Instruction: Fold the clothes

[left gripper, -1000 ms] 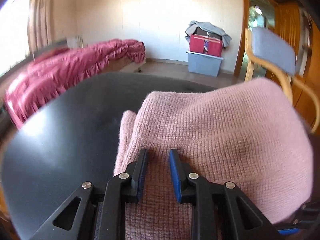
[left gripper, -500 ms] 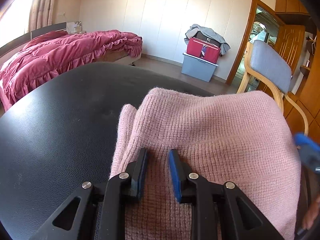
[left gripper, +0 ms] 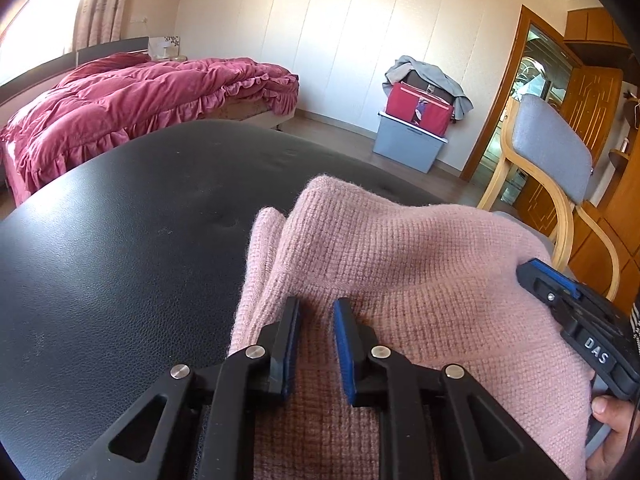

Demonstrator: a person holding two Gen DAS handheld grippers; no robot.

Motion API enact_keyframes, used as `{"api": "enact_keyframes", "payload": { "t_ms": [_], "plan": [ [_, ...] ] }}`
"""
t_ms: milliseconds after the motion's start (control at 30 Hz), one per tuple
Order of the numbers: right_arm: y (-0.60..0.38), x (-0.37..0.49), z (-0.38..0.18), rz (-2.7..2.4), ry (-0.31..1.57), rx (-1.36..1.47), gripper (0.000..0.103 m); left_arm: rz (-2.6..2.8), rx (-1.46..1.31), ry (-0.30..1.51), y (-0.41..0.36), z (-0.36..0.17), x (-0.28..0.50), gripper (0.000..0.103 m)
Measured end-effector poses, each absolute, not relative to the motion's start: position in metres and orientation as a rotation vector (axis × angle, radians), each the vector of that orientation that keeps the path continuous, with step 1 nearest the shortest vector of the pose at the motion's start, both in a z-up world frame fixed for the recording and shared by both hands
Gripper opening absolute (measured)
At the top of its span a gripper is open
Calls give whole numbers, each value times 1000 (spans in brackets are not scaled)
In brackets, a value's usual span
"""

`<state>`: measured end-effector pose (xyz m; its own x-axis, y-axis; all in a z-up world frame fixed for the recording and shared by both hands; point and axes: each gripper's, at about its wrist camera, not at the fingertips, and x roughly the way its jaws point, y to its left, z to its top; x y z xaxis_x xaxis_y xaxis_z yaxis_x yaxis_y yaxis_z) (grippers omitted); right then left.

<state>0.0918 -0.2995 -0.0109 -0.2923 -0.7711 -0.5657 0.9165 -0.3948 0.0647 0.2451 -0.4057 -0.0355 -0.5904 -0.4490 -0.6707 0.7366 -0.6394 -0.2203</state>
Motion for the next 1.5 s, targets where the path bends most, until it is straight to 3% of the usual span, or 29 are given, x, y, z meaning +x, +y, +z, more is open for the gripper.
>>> {"api": "enact_keyframes", "payload": {
  "t_ms": [200,300,400,533,700,767,833,900,967,1000,1033,1300,1367,1500],
  "plan": [
    [-257,117,11,-1826,249,576,31,-2198,732,658,-408,-36,252,18],
    [-253,121,7,-1833,297,578,35,-2198,734,653,-408,-36,252,18],
    [-260,104,-8,-1854,299,670,44,-2204,736,662,-410,-35,252,18],
    [-259,101,-9,-1863,289,685,44,-2217,769,671,-407,-27,253,18],
    [-257,100,-10,-1860,281,678,45,-2276,733,574,-377,5,252,22],
    [-255,98,-9,-1849,262,682,46,-2291,794,425,-370,6,236,23],
    [-252,96,-7,-1829,238,680,48,-2206,919,247,-370,-14,219,24],
    [-244,93,3,-1790,173,669,48,-2194,936,208,-374,-34,221,24],
    [-239,86,15,-1753,99,662,40,-2180,863,243,-377,-31,233,30],
    [-238,82,23,-1755,83,656,23,-2171,858,267,-381,-32,236,31],
    [-237,78,30,-1756,68,651,20,-2173,874,298,-386,-34,236,31],
    [-316,43,21,-1689,224,801,20,-2167,876,294,-387,-37,234,31],
    [-337,35,2,-1727,297,832,13,-2180,868,331,-391,-37,238,32],
    [-355,22,-16,-1786,295,889,12,-2203,852,405,-399,-38,245,32]
  ]
}}
